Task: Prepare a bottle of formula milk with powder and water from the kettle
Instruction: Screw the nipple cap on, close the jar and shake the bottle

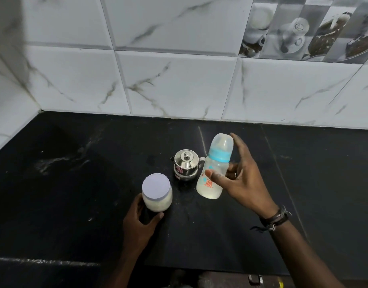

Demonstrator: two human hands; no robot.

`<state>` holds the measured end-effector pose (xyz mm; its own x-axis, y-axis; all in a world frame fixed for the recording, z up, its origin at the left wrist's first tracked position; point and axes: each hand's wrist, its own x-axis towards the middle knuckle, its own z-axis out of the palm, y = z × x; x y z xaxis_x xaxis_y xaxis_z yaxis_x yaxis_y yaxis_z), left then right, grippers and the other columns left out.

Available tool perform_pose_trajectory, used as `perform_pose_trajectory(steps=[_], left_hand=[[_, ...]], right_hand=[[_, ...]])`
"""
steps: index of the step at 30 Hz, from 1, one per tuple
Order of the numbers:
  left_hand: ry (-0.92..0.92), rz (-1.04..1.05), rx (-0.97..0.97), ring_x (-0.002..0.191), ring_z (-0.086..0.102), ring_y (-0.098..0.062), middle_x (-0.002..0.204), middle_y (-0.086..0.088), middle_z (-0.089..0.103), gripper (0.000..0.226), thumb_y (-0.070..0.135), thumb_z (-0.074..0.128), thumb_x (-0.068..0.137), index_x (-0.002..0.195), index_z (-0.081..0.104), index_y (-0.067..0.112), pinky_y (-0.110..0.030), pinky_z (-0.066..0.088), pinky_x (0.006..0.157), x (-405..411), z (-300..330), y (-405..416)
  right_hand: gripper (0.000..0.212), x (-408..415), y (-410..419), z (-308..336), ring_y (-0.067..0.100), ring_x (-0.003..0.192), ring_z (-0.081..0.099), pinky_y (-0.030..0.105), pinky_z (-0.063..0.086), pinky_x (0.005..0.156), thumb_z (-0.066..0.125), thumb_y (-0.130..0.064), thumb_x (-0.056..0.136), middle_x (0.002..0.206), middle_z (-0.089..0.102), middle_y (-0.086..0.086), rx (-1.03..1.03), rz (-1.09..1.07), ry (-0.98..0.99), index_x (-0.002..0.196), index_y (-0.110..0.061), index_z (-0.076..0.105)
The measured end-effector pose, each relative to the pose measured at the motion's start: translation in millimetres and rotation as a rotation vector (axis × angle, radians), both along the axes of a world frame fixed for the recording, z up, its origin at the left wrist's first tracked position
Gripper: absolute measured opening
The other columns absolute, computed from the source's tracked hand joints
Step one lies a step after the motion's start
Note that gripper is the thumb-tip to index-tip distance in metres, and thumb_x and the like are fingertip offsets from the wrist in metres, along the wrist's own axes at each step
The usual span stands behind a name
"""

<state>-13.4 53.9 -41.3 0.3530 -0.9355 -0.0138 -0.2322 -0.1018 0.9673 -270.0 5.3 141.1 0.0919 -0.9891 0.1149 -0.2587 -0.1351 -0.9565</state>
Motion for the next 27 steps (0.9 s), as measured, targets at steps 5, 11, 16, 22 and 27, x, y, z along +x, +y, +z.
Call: perform_pose_trajectory(steps=[5,11,16,22,27], left_hand=[[0.005,0.002,0.002,0.123,0.056,-0.010,0.134,0.003,0.059,0.085,0.012,0.090,0.063,0.137,0.049,0.019,-0.039,0.047,0.104,0,2,1],[-0.004,-0.006,0.008,0.123,0.056,-0.010,0.134,0.003,0.059,0.085,0.013,0.090,0.063,0.138,0.049,0.020,-0.038,0.047,0.104,0,0,1],[-0.002,-0.004,-0.001,0.122,0.057,-0.011,0.133,0.002,0.060,0.084,0.011,0.090,0.063,0.137,0.050,0.017,-0.037,0.047,0.104,-1,0,0],[-0.004,-0.016,0.003,0.123,0.056,-0.011,0.134,0.002,0.059,0.084,0.012,0.089,0.064,0.138,0.049,0.019,-0.039,0.047,0.104,0,1,1],[-0.007,-0.010,-0.008,0.121,0.057,-0.010,0.133,0.003,0.060,0.082,0.011,0.089,0.064,0.136,0.051,0.025,-0.036,0.048,0.103,0,1,0]], right_hand=[[0.072,1,5,20,0.031,0.091,0.075,0.041,0.062,0.060,0.070,-0.013,0.077,0.108,0.074,0.011,0.284,0.092,-0.513,0.142,-0.021,0.040],[0.084,-2,5,13,0.013,0.081,0.075,0.024,0.060,0.066,0.081,-0.018,0.079,0.102,0.074,0.003,-0.018,-0.027,0.011,0.146,-0.032,0.031],[0.091,0,7,13,0.019,0.087,0.076,0.031,0.061,0.068,0.079,-0.023,0.078,0.105,0.075,0.006,0.053,0.045,-0.103,0.149,-0.038,0.025],[0.079,2,9,11,0.030,0.085,0.076,0.038,0.061,0.060,0.076,-0.018,0.078,0.103,0.075,0.010,0.188,0.144,-0.210,0.143,-0.036,0.036],[0.079,2,5,12,0.030,0.088,0.075,0.044,0.062,0.065,0.079,-0.019,0.078,0.112,0.071,0.012,0.098,0.055,-0.099,0.142,-0.036,0.035]])
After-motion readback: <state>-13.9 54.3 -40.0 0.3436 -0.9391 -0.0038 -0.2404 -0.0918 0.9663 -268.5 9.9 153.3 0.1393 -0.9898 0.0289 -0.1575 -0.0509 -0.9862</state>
